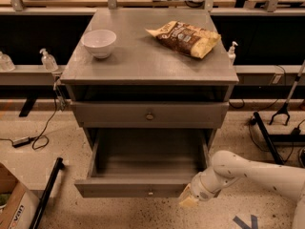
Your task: Close middle drawer
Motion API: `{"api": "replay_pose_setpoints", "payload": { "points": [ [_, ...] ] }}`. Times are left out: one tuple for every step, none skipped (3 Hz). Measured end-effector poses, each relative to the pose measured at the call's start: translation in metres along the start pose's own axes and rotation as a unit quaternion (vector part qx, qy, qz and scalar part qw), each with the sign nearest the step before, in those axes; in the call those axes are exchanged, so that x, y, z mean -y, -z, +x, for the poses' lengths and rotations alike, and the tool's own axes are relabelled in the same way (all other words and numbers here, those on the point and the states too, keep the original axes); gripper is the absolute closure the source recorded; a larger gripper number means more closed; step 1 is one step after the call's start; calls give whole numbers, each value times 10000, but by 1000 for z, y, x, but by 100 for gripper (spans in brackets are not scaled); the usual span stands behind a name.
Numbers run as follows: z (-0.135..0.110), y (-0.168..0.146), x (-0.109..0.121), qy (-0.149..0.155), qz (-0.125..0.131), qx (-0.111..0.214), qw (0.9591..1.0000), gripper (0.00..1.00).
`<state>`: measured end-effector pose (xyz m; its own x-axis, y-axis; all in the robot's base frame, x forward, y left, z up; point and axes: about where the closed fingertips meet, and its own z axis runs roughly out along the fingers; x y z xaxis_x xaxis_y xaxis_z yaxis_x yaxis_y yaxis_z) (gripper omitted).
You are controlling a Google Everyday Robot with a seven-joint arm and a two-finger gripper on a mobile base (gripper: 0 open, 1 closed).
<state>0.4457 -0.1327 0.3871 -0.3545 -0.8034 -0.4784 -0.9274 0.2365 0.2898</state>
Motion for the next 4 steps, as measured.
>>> {"api": "replay_pose_setpoints", "payload": {
  "points": [
    [-5, 1, 11, 25, 98, 87, 9999, 100],
    [-17, 8, 40, 182, 269, 129, 9994, 100],
    [-22, 9, 47, 261, 335, 128, 9990, 100],
    [-40, 12, 75, 565, 586, 124, 9966, 100]
  ]
}}
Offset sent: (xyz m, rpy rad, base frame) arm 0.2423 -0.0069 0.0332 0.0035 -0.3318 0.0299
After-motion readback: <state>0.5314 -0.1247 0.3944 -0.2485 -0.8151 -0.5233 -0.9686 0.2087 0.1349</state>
